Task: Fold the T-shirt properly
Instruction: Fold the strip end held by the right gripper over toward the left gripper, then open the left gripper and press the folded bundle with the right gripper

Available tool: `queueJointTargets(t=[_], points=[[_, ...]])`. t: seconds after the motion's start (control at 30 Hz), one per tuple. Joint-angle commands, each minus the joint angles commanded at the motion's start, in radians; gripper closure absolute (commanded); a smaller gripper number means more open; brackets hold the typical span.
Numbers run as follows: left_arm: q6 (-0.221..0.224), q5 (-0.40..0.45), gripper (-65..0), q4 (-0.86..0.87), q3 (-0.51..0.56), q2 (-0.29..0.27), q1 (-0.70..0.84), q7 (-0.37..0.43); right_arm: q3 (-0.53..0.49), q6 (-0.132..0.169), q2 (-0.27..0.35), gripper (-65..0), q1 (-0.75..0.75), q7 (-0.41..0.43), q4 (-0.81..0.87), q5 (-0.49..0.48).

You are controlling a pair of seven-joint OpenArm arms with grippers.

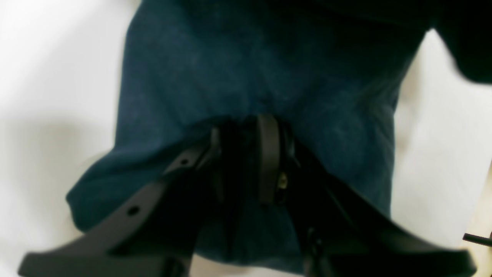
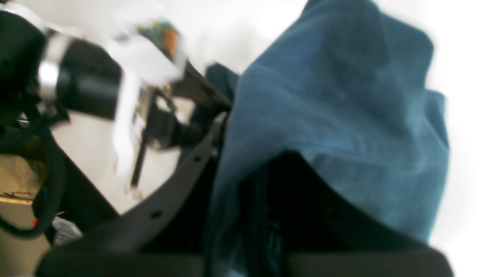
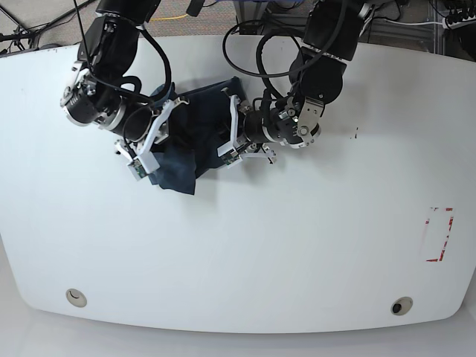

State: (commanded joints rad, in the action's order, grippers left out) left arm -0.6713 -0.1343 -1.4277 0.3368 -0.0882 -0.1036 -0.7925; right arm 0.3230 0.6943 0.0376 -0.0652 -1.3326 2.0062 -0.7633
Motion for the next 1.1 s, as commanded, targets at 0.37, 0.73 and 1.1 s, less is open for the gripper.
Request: queueJointTargets(t=[0.37, 0.73, 1.1], points=[[-0.002, -0.009, -9.7, -0.066, -0.066, 0.005, -0.003, 0.003, -0.11, 0.0, 0.087, -50.7, -0.008, 0.112, -0.018, 0.095], [-0.003, -0.17, -28.1, -0.299, -0.267, 0.025, 0.006, -0.002, -0.107, 0.002, 0.1, -50.1, -0.014, 0.117, -0.018, 0.091], [-0.002, -0.333, -28.1, -0.341, -0.511, 0.212, 0.081, -0.002, 0.0, 0.0, 0.083, -50.1, -0.106, 0.117, -0.018, 0.083]])
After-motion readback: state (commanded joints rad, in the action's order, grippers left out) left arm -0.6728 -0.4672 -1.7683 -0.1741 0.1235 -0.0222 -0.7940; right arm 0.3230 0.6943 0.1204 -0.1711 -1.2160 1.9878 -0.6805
